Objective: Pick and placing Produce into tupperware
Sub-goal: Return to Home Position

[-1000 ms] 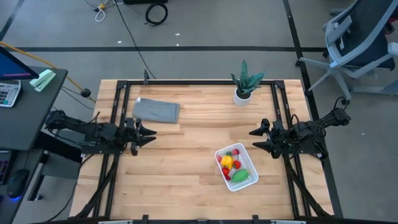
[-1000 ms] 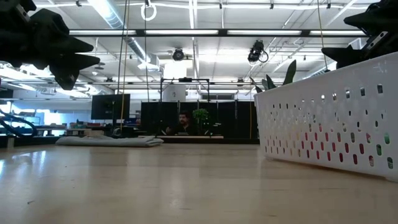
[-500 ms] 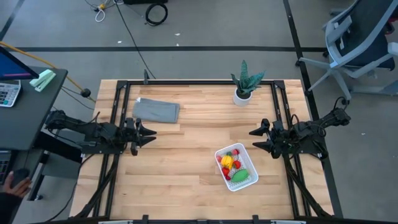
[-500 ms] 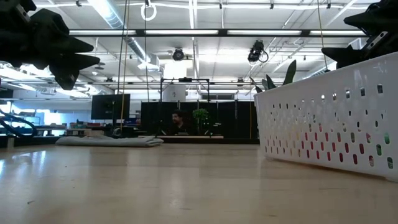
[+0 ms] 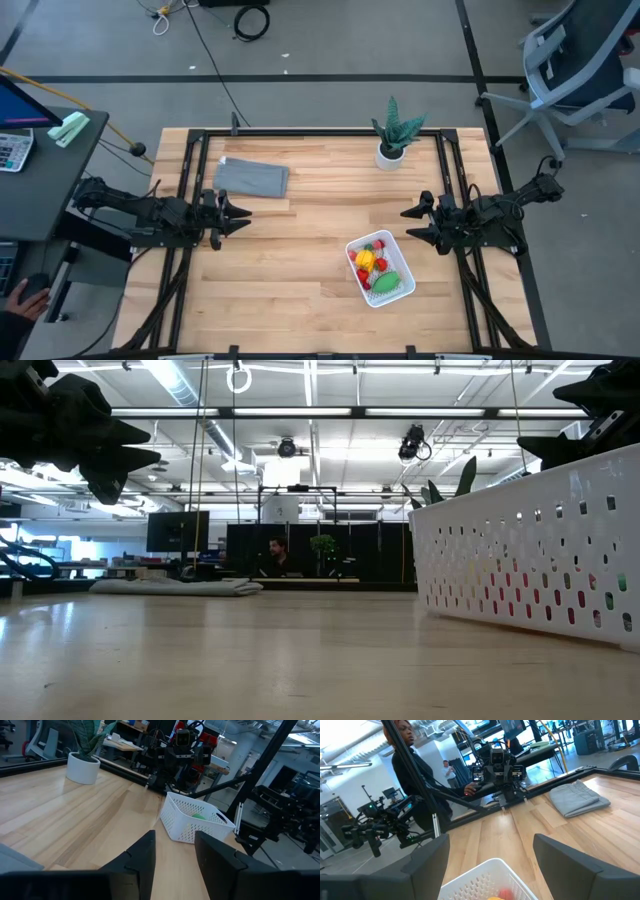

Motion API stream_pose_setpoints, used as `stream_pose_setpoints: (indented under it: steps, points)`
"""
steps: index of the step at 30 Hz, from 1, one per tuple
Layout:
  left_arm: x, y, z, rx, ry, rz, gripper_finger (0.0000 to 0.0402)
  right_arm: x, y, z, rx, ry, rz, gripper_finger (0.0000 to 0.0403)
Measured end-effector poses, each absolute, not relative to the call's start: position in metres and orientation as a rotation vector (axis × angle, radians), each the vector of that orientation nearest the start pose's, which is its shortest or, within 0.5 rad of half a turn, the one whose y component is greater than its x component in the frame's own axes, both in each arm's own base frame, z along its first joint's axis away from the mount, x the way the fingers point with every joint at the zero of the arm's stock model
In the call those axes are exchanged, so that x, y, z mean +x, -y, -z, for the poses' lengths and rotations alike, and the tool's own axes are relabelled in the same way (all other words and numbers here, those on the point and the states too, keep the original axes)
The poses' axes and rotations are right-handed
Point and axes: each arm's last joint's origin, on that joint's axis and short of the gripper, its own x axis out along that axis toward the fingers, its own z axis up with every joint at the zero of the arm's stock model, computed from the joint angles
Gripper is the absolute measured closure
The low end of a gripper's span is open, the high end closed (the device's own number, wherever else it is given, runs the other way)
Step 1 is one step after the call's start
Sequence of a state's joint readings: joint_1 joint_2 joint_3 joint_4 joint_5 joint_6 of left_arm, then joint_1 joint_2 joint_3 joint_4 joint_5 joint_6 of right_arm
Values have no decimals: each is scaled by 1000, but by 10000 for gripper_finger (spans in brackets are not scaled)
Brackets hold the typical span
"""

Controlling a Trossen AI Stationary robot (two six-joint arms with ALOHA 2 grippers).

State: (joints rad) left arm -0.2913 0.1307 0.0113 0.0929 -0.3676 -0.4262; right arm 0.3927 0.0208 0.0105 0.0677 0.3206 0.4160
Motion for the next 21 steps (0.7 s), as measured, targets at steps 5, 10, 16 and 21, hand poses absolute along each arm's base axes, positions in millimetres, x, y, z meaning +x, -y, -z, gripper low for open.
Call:
stream_pose_setpoints:
  steps: [5,10,16,21]
  points:
    - [102,20,-166,-417,-8,-80,263,93,-29,-172,436,38,-82,105]
    - [102,20,-166,-417,-8,-80,262,93,-29,-172,436,38,-82,105]
    - [102,20,-166,-418,-8,-80,253,93,-29,-172,436,38,-82,105]
    - [102,20,-166,-417,-8,-80,249,93,-29,-172,436,38,-82,105]
